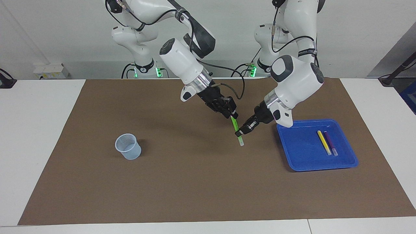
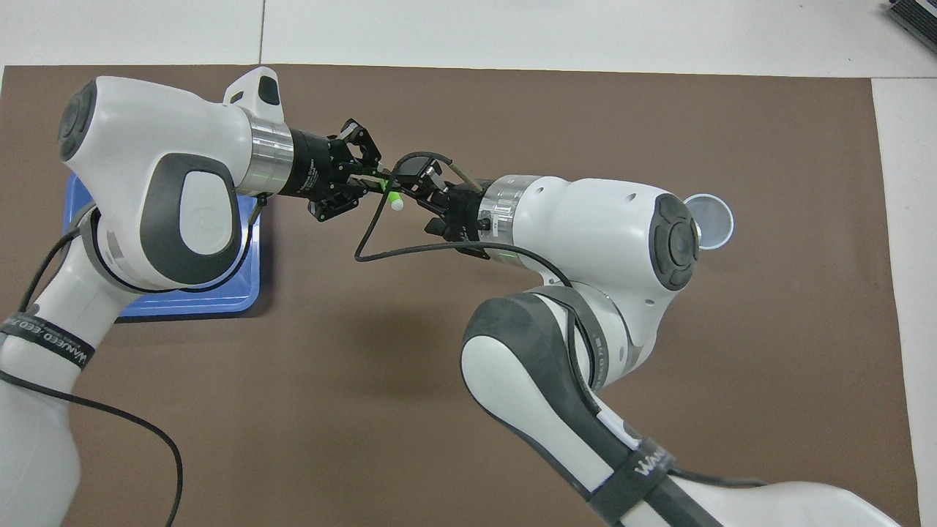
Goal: Right arm passes pens to left for tray arrangement
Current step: 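Close the left gripper on the green pen and open the right gripper, then lower the green pen into the tray while the right gripper returns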
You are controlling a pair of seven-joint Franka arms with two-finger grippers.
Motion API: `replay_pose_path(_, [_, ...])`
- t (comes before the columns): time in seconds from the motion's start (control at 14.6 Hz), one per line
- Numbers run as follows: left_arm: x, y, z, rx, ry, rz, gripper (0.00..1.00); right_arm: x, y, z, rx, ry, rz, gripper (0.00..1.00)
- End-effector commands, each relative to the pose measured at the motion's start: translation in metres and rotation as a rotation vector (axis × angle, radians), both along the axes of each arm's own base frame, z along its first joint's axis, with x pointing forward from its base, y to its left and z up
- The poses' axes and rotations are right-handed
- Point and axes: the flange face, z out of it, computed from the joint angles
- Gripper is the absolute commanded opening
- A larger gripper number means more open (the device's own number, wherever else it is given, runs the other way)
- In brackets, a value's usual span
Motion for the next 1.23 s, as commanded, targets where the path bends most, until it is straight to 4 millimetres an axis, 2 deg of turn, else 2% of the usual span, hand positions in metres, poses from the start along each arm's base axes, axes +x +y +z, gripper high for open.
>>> replay_pose_path(0.0, [0.005,0.020,-0.001,0.079,-0.066,-0.100,0.00,0.012,-0.032,0.014,-0.044,0.029,0.008,1.00])
replay_pose_path(0.07, [0.006,0.024,-0.003,0.123,-0.084,-0.123,0.00,0.016,-0.044,0.021,-0.092,0.029,0.036,1.00])
replay_pose_path(0.27, [-0.002,0.013,-0.014,0.245,-0.120,-0.207,0.00,0.018,-0.084,0.041,-0.189,0.029,0.121,1.00])
replay_pose_path(0.41, [-0.001,0.025,-0.015,0.249,-0.107,-0.204,0.00,0.018,-0.123,0.052,-0.234,0.042,0.186,1.00])
replay_pose_path(0.55, [0.005,0.058,-0.023,0.271,-0.150,-0.282,0.00,0.014,-0.157,0.064,-0.268,0.057,0.239,1.00])
replay_pose_path(0.68, [0.010,0.090,-0.026,0.374,-0.206,-0.426,0.00,0.007,-0.188,0.075,-0.309,0.068,0.289,1.00])
replay_pose_path(0.96, [0.015,0.124,-0.028,0.466,-0.225,-0.518,0.00,-0.014,-0.216,0.092,-0.495,0.073,0.410,1.00])
replay_pose_path(1.02, [0.017,0.142,-0.033,0.497,-0.233,-0.573,0.00,-0.018,-0.223,0.094,-0.539,0.071,0.455,1.00])
replay_pose_path(1.16, [0.023,0.177,-0.042,0.574,-0.274,-0.741,0.00,-0.023,-0.251,0.100,-0.593,0.063,0.536,1.00])
